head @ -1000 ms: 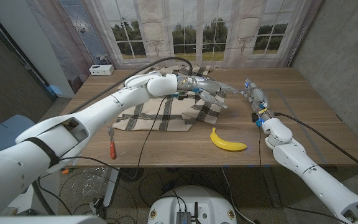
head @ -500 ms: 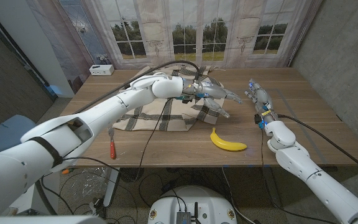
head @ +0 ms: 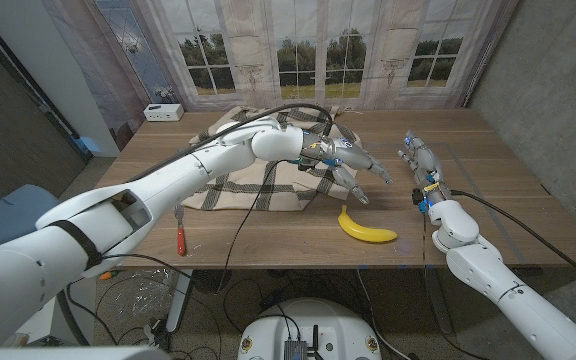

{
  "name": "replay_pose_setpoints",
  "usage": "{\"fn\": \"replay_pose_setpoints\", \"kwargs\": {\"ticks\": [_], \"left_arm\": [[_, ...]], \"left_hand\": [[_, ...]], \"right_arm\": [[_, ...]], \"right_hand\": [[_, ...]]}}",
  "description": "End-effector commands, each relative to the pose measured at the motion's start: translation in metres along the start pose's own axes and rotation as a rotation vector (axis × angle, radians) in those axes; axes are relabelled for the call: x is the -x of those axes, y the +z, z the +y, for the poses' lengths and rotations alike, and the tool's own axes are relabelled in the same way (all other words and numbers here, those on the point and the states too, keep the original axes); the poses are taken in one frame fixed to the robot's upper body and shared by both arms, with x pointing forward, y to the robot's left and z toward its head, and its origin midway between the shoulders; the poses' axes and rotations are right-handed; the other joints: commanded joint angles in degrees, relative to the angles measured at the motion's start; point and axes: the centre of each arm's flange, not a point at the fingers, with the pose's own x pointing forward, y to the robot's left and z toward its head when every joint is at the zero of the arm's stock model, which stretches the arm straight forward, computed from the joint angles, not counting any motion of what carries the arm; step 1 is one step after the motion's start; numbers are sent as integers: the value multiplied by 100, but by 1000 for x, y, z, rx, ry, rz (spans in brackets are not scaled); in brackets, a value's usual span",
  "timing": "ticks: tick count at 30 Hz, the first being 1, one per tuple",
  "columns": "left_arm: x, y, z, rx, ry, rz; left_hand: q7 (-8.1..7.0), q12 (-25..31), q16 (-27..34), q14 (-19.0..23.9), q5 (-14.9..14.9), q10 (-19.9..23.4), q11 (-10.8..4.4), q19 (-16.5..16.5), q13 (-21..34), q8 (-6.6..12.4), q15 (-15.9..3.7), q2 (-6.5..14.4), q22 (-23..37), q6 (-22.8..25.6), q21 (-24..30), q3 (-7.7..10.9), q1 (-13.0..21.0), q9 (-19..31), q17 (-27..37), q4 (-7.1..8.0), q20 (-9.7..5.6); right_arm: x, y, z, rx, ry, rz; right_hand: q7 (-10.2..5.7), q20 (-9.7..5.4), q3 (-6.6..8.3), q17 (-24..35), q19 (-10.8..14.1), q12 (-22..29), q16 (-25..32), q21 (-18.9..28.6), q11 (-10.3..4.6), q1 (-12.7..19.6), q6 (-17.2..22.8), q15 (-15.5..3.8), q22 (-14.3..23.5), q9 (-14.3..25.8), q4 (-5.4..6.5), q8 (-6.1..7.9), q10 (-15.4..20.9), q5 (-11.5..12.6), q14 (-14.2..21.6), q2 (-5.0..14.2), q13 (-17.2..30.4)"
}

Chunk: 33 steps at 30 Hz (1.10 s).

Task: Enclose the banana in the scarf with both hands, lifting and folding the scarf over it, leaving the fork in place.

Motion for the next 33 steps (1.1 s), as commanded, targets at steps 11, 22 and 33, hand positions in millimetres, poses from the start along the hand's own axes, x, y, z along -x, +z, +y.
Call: {"fn": "replay_pose_setpoints", "kwargs": {"ticks": [11, 22, 33], "left_arm": [[-2, 25, -3, -113, -125, 23], [-4, 44, -10, -170, -156, 55], [-3, 59, -25, -165, -133, 53]], "left_hand": [[225, 172, 197, 1036, 274, 944, -39, 365, 67, 119, -310, -399, 77, 903, -40, -165, 1163, 64, 69, 102, -49], [365, 391, 823, 2135, 358, 1711, -40, 966, 191, 227, -461, -281, 155, 1565, 208, -487, 1220, 111, 401, 267, -248], [341, 436, 1051, 2261, 395, 1946, -96, 1183, 246, 259, -546, -269, 191, 1768, 319, -610, 1342, 120, 570, 244, -294]], "right_arm": [[21, 0, 3, -2, -20, 3], [30, 4, 3, 8, -18, 4], [38, 11, 2, 21, -5, 6]], "right_hand": [[10, 17, -9, 21, 70, 31, 32, 22, -5, -26, 84, 38, 8, 34, -4, 31, 88, -12, 48, 46, 21], [16, 12, -14, 24, 82, 34, 38, 25, 14, -54, 104, 33, 8, 35, 0, 30, 116, -17, 70, 54, 22], [16, 14, -17, 23, 83, 36, 42, 24, 18, -71, 117, 34, 9, 35, -2, 29, 136, -19, 93, 54, 23]]}}
